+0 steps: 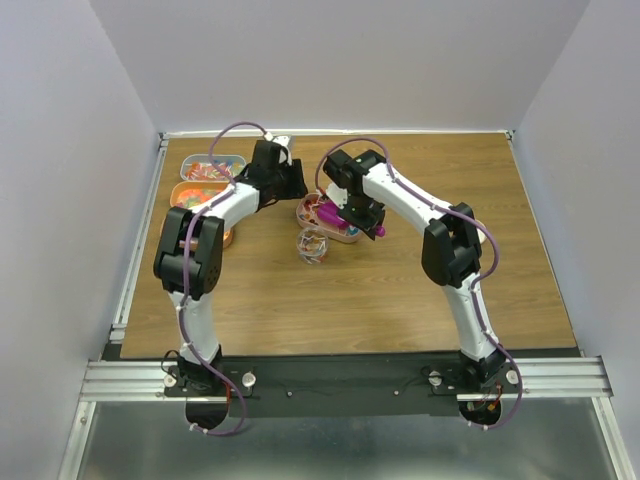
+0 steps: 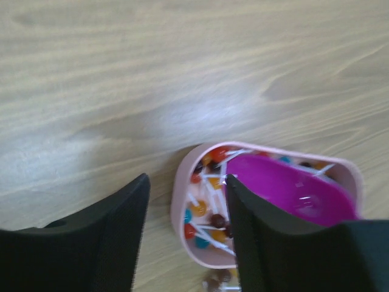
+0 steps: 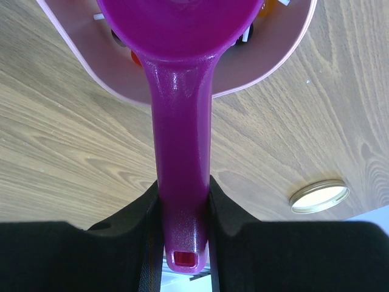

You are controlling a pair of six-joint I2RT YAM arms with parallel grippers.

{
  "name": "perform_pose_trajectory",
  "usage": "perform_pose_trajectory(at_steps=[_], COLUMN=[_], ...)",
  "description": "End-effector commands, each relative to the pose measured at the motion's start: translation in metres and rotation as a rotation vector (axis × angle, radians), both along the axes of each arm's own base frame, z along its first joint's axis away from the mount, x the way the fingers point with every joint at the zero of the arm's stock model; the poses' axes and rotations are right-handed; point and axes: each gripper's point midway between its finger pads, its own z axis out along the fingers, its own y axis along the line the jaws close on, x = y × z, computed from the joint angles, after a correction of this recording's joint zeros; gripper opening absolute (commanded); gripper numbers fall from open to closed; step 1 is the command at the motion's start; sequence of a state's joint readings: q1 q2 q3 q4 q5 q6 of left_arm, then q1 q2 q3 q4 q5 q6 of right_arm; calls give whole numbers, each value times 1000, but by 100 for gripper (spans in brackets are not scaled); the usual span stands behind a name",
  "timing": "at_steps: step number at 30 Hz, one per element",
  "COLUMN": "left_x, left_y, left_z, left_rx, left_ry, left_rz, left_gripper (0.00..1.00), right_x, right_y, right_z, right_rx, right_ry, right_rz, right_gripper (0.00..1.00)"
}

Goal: Pack the candies
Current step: Adjust the spatula.

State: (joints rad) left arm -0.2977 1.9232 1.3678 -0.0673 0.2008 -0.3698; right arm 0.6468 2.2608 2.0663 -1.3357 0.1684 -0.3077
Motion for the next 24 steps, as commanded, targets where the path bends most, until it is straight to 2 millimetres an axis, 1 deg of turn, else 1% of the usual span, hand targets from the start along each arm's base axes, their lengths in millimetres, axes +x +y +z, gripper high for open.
perform_pose_trajectory(at_steps=[1,3,5,6,7,11,14,17,20,24], left_x=[-6,-3,-4,-3,-5,-9,-12,-15,-17,-19], left_y=[21,26,28,28,27,20,12,0,-9,-15], left_z=[-38,-39,-48,-49,-57,-69,-73,-71,-65,-57], left_rx=[163,191,212,216,226,249,239,220,193,157], left_ry=[101,98,120,121,140,165,173,174,162,150], left_rz=[57,78,78,76,68,42,17,-18,-44,-65], left_gripper=[58,58,58,58,58,58,58,58,58,56], right_x=[7,8,8,8,8,8,9,11,15,16], right_y=[6,6,7,7,8,11,13,20,28,35], right_z=[6,6,5,4,3,4,3,5,7,5], right_rx=[15,20,19,19,23,36,42,66,95,114], right_ry=[-29,-29,-25,-23,-20,-13,-11,-12,-17,-12], right_rz=[18,18,19,21,23,30,39,55,72,94], right_gripper=[1,1,1,1,1,1,1,1,1,1])
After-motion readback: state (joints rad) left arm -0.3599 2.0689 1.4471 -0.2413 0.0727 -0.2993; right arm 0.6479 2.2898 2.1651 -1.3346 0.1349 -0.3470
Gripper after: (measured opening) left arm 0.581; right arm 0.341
